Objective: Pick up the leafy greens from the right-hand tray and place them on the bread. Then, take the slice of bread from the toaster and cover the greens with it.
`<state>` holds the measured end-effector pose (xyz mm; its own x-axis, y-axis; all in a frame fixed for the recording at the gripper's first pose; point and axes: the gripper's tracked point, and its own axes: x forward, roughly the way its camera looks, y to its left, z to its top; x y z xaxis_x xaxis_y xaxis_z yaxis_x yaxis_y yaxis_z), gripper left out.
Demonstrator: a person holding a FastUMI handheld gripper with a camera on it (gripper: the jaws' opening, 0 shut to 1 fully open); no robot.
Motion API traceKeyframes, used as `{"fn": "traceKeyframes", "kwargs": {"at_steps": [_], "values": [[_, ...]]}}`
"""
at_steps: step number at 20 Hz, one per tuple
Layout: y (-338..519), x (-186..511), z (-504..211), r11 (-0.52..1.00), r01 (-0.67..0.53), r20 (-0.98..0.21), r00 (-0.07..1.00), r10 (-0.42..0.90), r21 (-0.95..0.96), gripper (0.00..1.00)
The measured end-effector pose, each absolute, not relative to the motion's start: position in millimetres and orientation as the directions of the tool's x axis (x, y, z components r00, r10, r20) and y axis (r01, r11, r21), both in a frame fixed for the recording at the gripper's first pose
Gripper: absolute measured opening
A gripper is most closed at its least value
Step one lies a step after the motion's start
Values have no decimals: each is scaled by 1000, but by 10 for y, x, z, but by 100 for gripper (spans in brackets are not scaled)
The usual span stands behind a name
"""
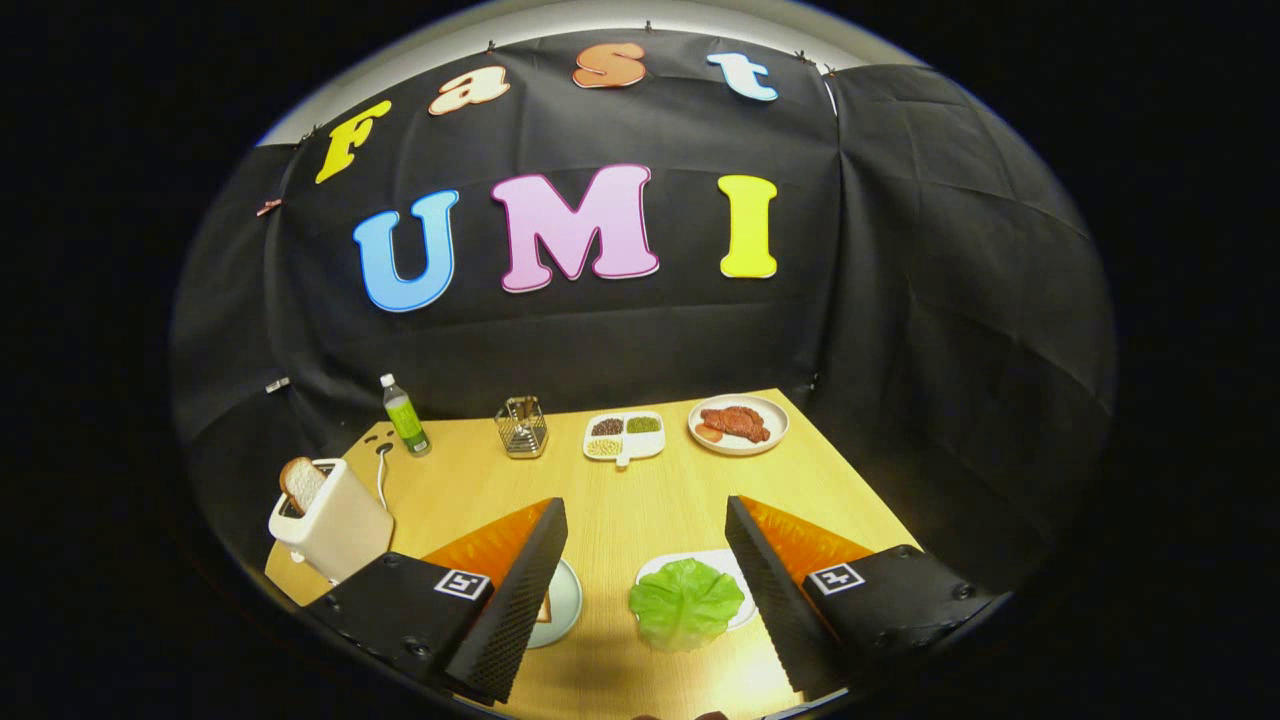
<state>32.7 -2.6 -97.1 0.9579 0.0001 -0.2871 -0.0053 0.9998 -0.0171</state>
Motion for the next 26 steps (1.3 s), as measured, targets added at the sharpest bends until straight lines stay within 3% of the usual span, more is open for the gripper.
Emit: {"fn": "traceKeyframes", "kwargs": {"at_steps": [13, 26], "values": [[-329, 560, -2025, 999, 19, -516, 856, -38, -43, 99], [-626, 640, -3152, 997, 22, -741, 667, -74, -79, 99]]}}
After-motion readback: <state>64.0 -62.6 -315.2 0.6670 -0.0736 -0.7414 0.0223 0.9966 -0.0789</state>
